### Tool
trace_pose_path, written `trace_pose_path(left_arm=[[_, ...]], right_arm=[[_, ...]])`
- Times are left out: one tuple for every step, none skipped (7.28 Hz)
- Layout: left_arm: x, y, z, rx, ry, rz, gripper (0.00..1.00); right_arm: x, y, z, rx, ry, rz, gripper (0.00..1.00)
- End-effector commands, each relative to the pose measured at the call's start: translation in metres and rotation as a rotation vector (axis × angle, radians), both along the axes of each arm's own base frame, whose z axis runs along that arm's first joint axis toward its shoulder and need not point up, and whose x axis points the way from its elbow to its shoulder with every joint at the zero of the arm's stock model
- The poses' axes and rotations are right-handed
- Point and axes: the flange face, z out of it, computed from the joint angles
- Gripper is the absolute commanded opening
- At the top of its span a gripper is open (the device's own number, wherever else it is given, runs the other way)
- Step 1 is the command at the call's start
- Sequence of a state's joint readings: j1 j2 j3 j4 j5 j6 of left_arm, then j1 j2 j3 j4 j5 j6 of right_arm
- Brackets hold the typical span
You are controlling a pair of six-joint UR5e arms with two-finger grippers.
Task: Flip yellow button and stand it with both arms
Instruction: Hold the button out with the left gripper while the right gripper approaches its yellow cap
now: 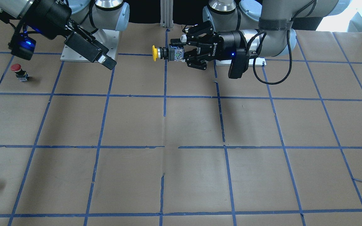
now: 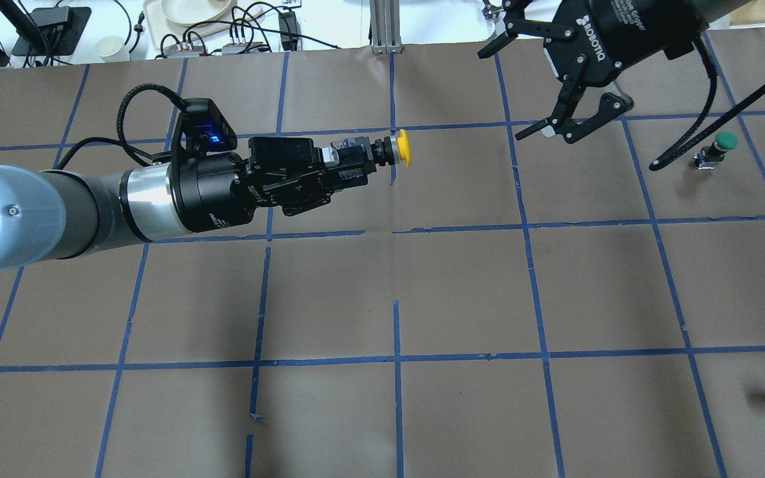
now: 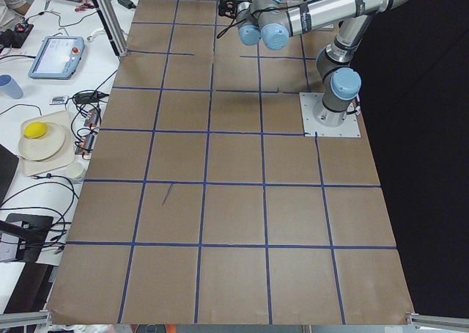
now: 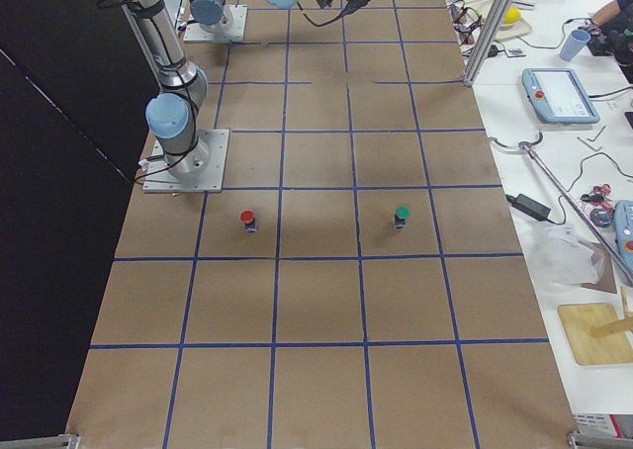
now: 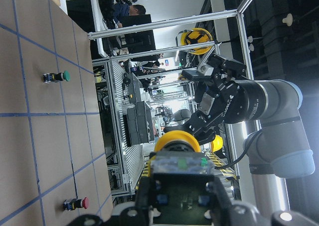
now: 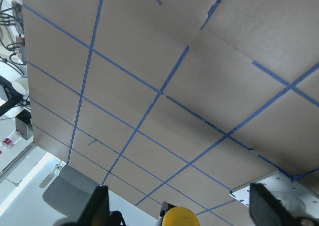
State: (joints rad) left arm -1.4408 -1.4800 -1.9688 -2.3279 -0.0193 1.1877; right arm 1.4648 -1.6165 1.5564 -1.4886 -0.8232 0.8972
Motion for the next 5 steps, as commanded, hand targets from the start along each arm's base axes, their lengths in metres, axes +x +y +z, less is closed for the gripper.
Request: trace_pose_path(left_arm=[[-0.003, 0.0, -0.001, 0.006, 0.007, 0.004, 0.18], [-0.003, 0.0, 0.0, 0.004, 0.008, 0.004, 0.18], [-0.003, 0.0, 0.001, 0.001, 0.007, 0.004, 0.18], [-0.003, 0.0, 0.0, 0.003, 0.007, 0.004, 0.18], [-0.003, 0.0, 0.0, 0.003, 0.007, 0.004, 0.18]], right_arm=[[0.043, 0.007, -0.02, 0.023, -0.017, -0.004, 0.99], [0.054, 0.008, -0.026, 0.016, -0.024, -0.029, 0.99], [0.055, 0.009, -0.024, 0.001, -0.023, -0.031, 0.99], [0.055, 0.009, -0.025, 0.014, -0.025, -0.036, 0.99], [0.061, 0.013, -0.023, 0.037, -0.031, -0.051, 0.99]])
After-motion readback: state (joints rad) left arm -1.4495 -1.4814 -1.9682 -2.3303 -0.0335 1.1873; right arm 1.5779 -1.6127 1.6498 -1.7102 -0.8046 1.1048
